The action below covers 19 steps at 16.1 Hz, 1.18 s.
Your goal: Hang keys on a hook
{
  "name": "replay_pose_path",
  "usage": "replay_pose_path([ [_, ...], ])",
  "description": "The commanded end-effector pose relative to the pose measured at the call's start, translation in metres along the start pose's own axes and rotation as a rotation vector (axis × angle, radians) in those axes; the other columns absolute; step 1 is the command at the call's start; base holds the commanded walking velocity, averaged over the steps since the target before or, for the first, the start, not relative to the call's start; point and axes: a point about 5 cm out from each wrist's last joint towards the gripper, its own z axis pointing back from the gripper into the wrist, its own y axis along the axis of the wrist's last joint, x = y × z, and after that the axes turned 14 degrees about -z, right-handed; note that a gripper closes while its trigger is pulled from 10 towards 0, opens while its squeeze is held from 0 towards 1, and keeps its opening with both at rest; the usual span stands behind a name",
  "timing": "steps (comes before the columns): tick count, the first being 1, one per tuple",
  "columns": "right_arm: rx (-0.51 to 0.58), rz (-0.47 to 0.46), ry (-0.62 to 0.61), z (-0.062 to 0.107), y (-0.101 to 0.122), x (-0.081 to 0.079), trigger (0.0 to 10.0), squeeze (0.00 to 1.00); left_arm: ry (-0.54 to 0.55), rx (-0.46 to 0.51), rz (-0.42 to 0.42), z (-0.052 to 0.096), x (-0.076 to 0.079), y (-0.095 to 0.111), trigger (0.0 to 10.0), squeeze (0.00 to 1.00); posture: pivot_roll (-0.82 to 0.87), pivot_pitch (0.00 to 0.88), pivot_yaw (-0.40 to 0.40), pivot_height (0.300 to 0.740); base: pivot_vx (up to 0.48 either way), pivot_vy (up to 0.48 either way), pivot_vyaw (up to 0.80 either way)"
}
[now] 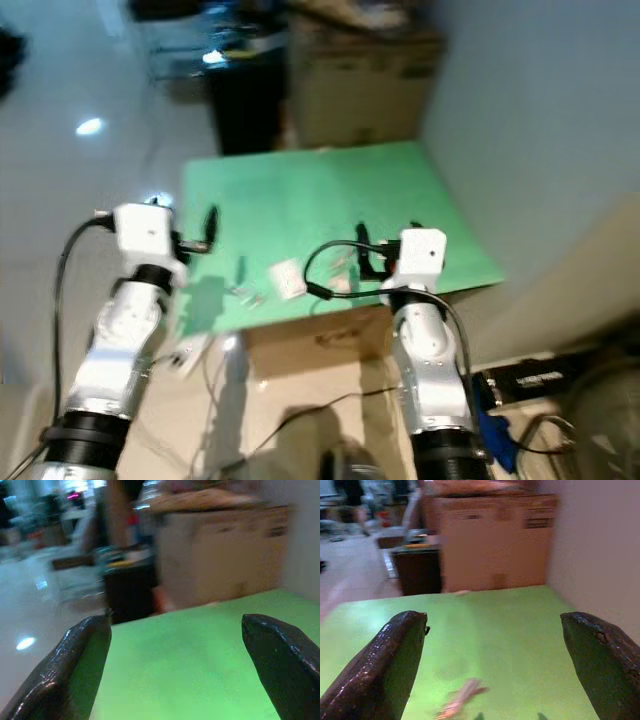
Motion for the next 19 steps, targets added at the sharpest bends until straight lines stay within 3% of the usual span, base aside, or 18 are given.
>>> replay_pose_path([
  [1,-0.033,-0.011,-0.045,0.0,-0.004,0.01,10.0,0.0,-0.055,0.036,-0.013,0.002,0.01,0.005,10.0,0.0,-0.16,0.084,-0.01,0.74,0.334,-0.341,0.0],
  [5,-0.206,-0.096,-0.152,-0.002,-0.034,0.023,10.0,0.0,-0.057,0.035,0.019,0.005,0.008,0.002,10.0,0.0,-0.15,0.104,0.001,0.74,0.094,-0.074,0.0],
  [8,-0.353,-0.171,-0.142,-0.009,-0.06,0.016,10.0,0.0,-0.126,0.027,-0.008,0.007,-0.001,0.003,10.0,0.0,-0.1,0.166,0.03,0.74,0.0,0.0,0.0],
  [11,-0.428,-0.153,-0.134,-0.012,-0.078,0.001,10.0,0.0,-0.24,0.009,-0.094,0.026,-0.019,-0.003,10.0,0.0,-0.02,0.253,0.059,0.74,0.0,0.0,0.0],
  [14,-0.481,-0.101,-0.099,-0.011,-0.092,-0.009,10.0,0.0,-0.212,-0.044,-0.134,0.046,-0.048,-0.002,10.0,0.0,0.06,0.325,0.105,0.74,0.0,0.0,0.0],
  [16,-0.483,-0.06,-0.09,-0.012,-0.093,-0.008,10.0,0.0,-0.219,-0.053,-0.137,0.051,-0.051,0.001,10.0,0.0,0.09,0.347,0.121,0.74,0.0,0.0,0.0],
  [17,-0.479,-0.023,-0.08,-0.014,-0.092,-0.006,9.1,0.0,-0.229,-0.064,-0.132,0.057,-0.051,0.002,10.0,0.0,0.09,0.357,0.127,0.74,0.0,0.0,0.0],
  [18,-0.458,-0.009,-0.087,-0.016,-0.088,-0.001,0.0,0.0,-0.238,-0.073,-0.127,0.06,-0.051,0.003,10.0,0.0,0.09,0.361,0.129,0.74,0.0,0.0,0.0],
  [19,-0.448,0.001,-0.092,-0.017,-0.086,0.001,0.0,0.0,-0.241,-0.077,-0.124,0.061,-0.05,0.003,10.0,0.0,0.09,0.364,0.129,0.74,0.0,0.0,0.0],
])
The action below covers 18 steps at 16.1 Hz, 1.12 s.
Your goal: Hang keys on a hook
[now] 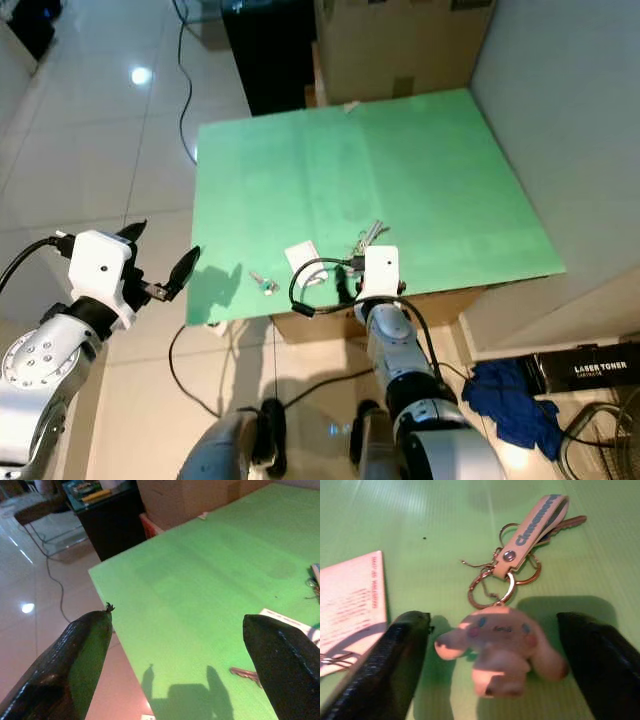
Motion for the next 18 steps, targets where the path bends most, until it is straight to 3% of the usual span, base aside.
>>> replay_pose_path([
  [1,-0.046,-0.015,-0.041,0.004,-0.013,0.009,0.0,0.0,-0.013,-0.018,0.013,0.004,0.001,-0.001,10.0,0.0,0.08,0.366,0.128,0.74,0.0,0.0,0.0],
  [4,-0.05,-0.032,-0.05,0.005,-0.014,0.014,0.0,0.0,-0.025,-0.024,0.036,0.001,0.007,-0.001,10.0,0.0,0.06,0.356,0.119,0.74,0.0,0.0,0.0],
  [8,-0.099,-0.167,-0.023,0.006,-0.022,0.008,0.0,0.0,-0.047,-0.039,0.06,-0.003,0.017,-0.002,10.0,0.0,0.04,0.344,0.101,0.74,0.0,0.0,0.0],
  [12,-0.118,-0.188,0.02,0.003,-0.02,0.003,0.0,0.0,-0.037,-0.057,0.095,-0.009,0.022,-0.007,10.0,0.0,0.01,0.317,0.074,0.74,0.0,0.0,0.0],
  [14,-0.117,-0.175,0.039,0.003,-0.017,0.004,0.0,0.0,-0.007,-0.086,0.159,-0.018,0.026,-0.012,10.0,0.0,-0.01,0.27,0.047,0.74,0.0,0.0,0.0],
  [16,-0.053,-0.098,0.02,0.0,-0.004,0.008,0.0,0.0,0.028,-0.1,0.19,-0.028,0.028,-0.016,10.0,0.0,-0.03,0.209,0.021,0.74,0.0,0.0,0.0],
  [18,0.121,-0.042,0.122,-0.004,0.036,-0.003,0.0,0.0,0.067,-0.061,0.221,-0.043,0.03,-0.01,10.0,0.0,-0.06,0.147,-0.005,0.74,0.0,0.0,0.0],
])
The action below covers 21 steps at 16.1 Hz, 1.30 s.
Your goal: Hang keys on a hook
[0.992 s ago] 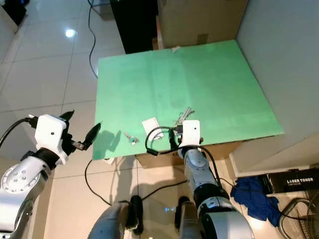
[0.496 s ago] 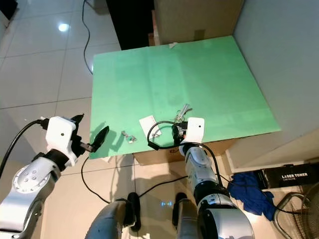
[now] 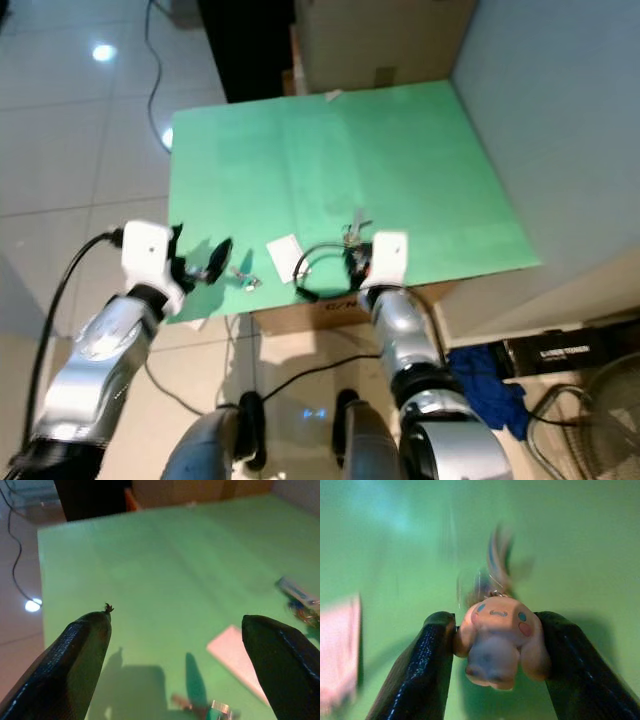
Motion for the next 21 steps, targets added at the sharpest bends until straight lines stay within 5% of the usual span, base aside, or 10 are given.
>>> replay_pose_path([
  [1,0.088,0.036,0.056,-0.001,0.022,-0.007,0.0,0.0,0.01,0.0,0.015,-0.004,0.003,-0.003,10.0,0.0,-0.08,0.116,-0.009,0.74,0.0,0.0,0.0],
  [4,0.302,0.117,0.114,0.014,0.08,-0.019,0.0,0.0,0.029,0.079,-0.01,-0.014,0.008,0.015,10.0,0.0,-0.09,0.042,-0.036,0.74,0.0,0.0,0.0],
  [6,0.388,0.148,0.126,0.029,0.095,-0.024,0.0,0.0,0.063,0.114,0.01,-0.015,0.005,0.017,10.0,0.0,-0.1,0.024,-0.053,0.74,0.0,0.0,0.0],
  [8,0.316,0.095,-0.01,0.023,0.063,0.009,0.0,0.0,0.137,0.094,0.068,-0.021,0.001,0.006,10.0,0.0,-0.09,0.037,-0.046,0.74,0.0,0.0,0.0],
  [13,0.348,0.141,0.006,0.043,0.046,-0.003,0.0,0.0,0.44,0.028,0.119,-0.004,-0.037,-0.012,10.0,0.0,-0.08,0.043,-0.034,0.74,0.0,0.0,0.0],
  [14,0.335,0.128,0.003,0.048,0.034,-0.001,0.0,0.0,0.483,0.042,0.073,0.007,-0.044,-0.013,10.0,0.0,-0.07,0.048,-0.034,0.74,0.0,0.0,0.0],
  [18,0.283,0.09,0.029,0.048,0.026,-0.004,0.0,0.0,0.353,0.035,-0.017,0.004,-0.025,-0.013,10.0,0.0,-0.06,0.051,-0.035,0.74,0.0,0.0,0.0],
  [21,0.222,0.017,0.038,0.041,0.019,-0.007,0.0,0.0,0.284,0.037,0.019,-0.005,-0.016,-0.011,10.0,0.0,-0.06,0.051,-0.027,0.74,0.0,0.0,0.0],
])
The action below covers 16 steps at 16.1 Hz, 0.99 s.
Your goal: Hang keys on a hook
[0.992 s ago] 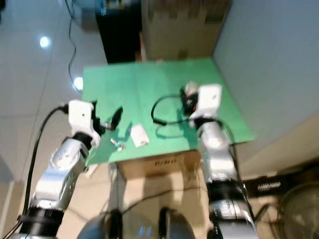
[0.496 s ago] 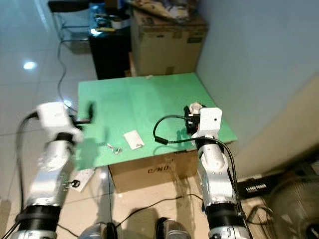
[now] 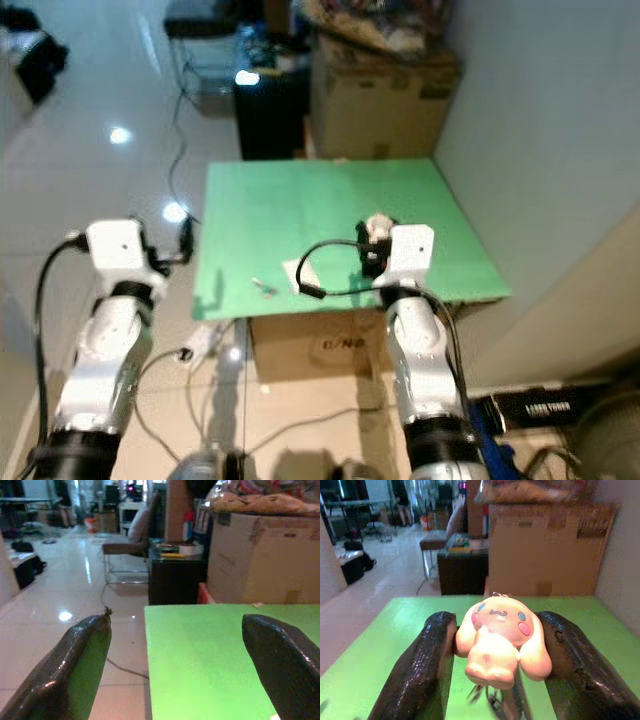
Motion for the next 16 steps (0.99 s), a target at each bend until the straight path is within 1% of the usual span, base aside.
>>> replay_pose_path([
  [1,-0.016,-0.03,-0.02,-0.001,-0.001,0.004,0.0,0.0,-0.028,-0.007,-0.001,-0.002,0.004,0.0,10.0,0.0,-0.06,0.052,-0.028,0.74,-0.292,0.0,0.0],
  [3,-0.036,-0.051,-0.018,-0.002,-0.003,0.004,0.0,0.0,-0.031,-0.007,-0.009,-0.002,0.006,0.0,10.0,0.0,-0.06,0.052,-0.027,0.74,-0.317,0.0,0.0],
  [5,-0.061,-0.044,-0.018,-0.001,-0.004,0.008,0.0,0.0,-0.04,-0.016,-0.011,0.0,0.01,-0.001,10.0,0.0,-0.06,0.055,-0.026,0.74,-0.472,0.0,0.0],
  [8,-0.088,-0.068,-0.03,0.0,-0.01,0.011,0.0,0.0,-0.036,-0.018,-0.009,0.001,0.009,-0.001,10.0,0.0,-0.06,0.056,-0.033,0.74,0.0,0.0,0.0],
  [12,-0.115,-0.076,-0.037,0.0,-0.013,0.013,0.0,0.0,-0.031,-0.02,-0.005,0.001,0.009,-0.001,10.0,0.0,-0.05,0.056,-0.036,0.74,0.0,0.0,0.0],
  [16,-0.137,-0.096,-0.022,-0.002,-0.015,0.014,0.0,0.0,-0.04,-0.006,-0.02,0.003,0.013,0.001,10.0,0.0,-0.05,0.059,-0.041,0.74,0.0,0.0,0.63],
])
